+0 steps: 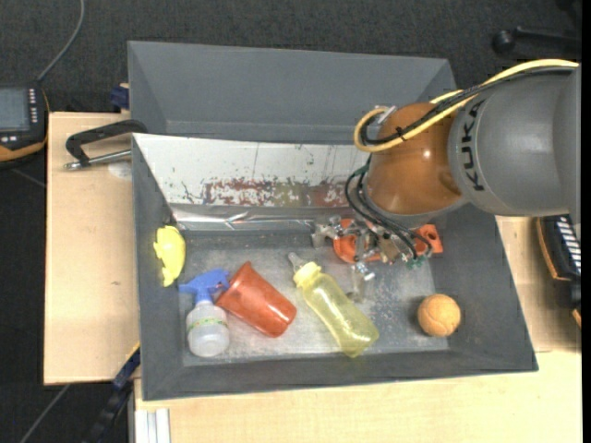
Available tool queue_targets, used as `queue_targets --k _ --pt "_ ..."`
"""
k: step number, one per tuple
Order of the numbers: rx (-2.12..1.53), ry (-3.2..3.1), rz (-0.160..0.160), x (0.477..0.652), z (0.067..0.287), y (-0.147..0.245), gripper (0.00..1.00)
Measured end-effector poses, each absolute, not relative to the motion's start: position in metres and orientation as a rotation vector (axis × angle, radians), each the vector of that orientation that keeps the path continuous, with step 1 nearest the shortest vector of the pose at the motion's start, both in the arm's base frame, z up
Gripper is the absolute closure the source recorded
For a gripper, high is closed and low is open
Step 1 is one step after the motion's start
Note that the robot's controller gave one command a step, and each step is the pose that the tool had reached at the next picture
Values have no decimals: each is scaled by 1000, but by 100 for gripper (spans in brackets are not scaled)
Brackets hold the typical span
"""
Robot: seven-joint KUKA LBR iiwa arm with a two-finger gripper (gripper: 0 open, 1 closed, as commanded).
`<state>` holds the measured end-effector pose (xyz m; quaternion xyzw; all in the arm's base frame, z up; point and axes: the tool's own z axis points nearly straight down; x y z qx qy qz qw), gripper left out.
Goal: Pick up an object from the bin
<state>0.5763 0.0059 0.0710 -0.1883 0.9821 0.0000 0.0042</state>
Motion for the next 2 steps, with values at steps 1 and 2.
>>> queue_targets --k 1,2 --pt "-624 3067 3 585 71 58 0" --pt "-803 3022 4 596 71 22 0"
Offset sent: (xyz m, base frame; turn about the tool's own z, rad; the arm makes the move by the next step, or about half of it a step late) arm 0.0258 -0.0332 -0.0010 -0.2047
